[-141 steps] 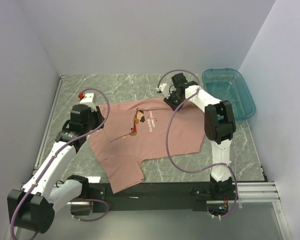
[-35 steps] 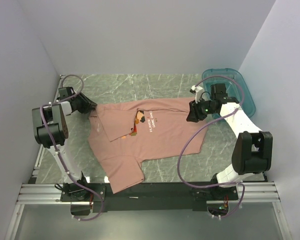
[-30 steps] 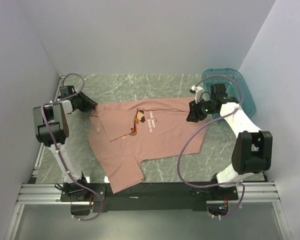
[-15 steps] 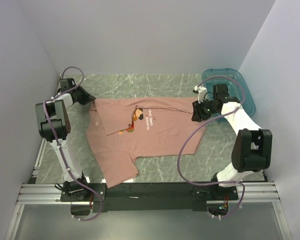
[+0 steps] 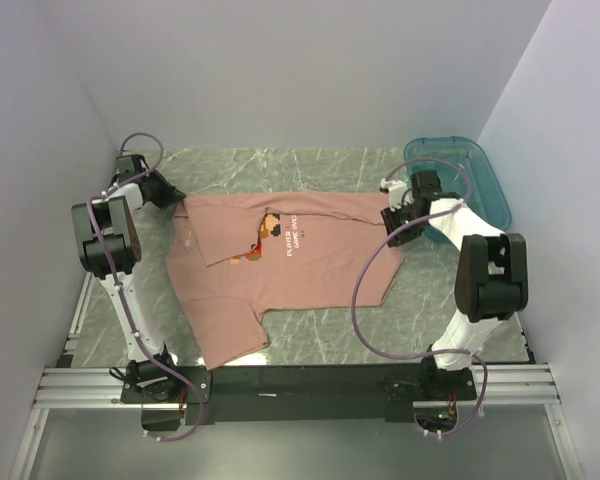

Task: Fold and stack the t-shirts
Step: Fold the tshirt

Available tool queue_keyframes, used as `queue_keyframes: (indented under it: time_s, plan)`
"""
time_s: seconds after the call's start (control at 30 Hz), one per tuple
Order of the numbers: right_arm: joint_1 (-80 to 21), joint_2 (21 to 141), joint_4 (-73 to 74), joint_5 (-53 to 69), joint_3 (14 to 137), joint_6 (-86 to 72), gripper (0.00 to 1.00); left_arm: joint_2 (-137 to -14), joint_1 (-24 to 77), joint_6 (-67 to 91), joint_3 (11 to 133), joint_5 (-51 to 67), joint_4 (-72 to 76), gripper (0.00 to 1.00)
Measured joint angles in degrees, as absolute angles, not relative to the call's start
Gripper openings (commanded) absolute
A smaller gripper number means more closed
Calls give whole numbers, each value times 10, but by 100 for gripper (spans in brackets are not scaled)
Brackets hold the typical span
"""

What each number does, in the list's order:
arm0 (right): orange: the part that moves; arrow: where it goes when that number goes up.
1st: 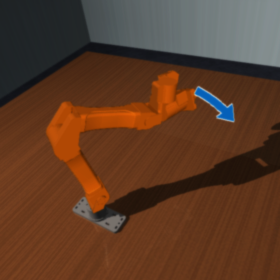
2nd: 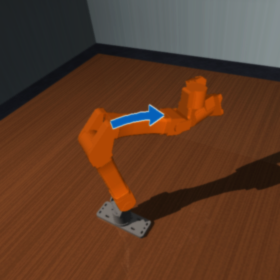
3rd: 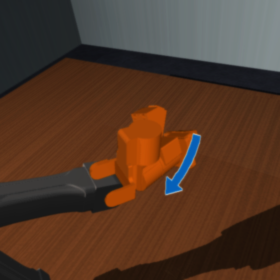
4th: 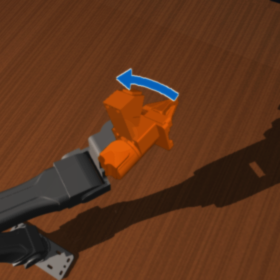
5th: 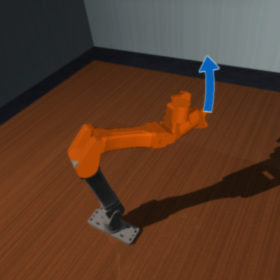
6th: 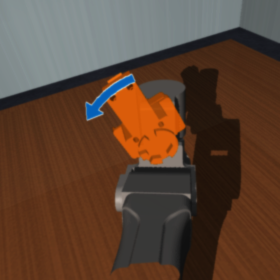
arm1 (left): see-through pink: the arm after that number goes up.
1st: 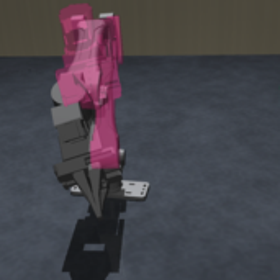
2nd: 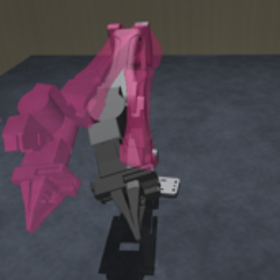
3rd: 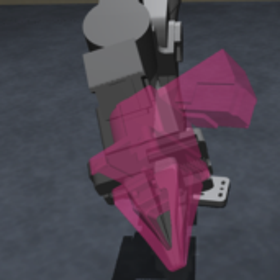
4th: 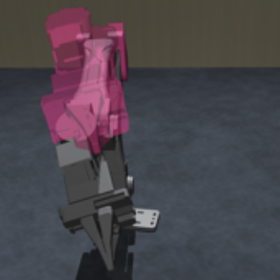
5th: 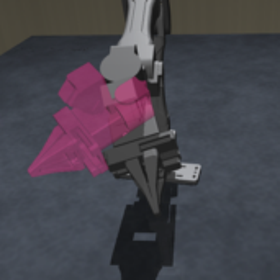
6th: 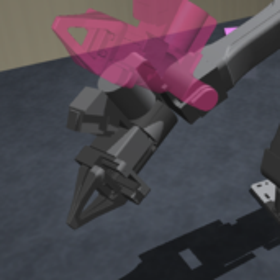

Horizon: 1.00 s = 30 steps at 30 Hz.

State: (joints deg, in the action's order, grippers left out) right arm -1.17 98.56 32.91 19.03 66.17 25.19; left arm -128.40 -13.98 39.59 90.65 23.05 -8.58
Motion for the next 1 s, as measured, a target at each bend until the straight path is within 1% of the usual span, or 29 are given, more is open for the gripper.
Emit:
queue_keyframes:
  time_s: [0.17,0.33,0.43,0.47,0.53,0.83,1.0]
  plan:
    - [-50,1054,321,154,755,229,40,-1284,-158,394,907,230,-86,1]
    - [-52,1126,315,145,873,188,40,-1292,-179,385,926,229,-98,1]
    - [-52,1153,313,148,922,164,40,-1301,-186,380,945,226,-106,6]
    - [-52,1159,315,149,935,156,40,-1304,-188,377,953,224,-110,9]
    - [-52,1174,320,151,964,139,40,-1308,-191,370,967,220,-119,11]
    - [-52,1290,344,174,1122,37,38,-1309,-199,366,995,215,-118,9]
    - [-53,1331,359,184,1148,4,37,-1311,-201,366,995,216,-119,9]
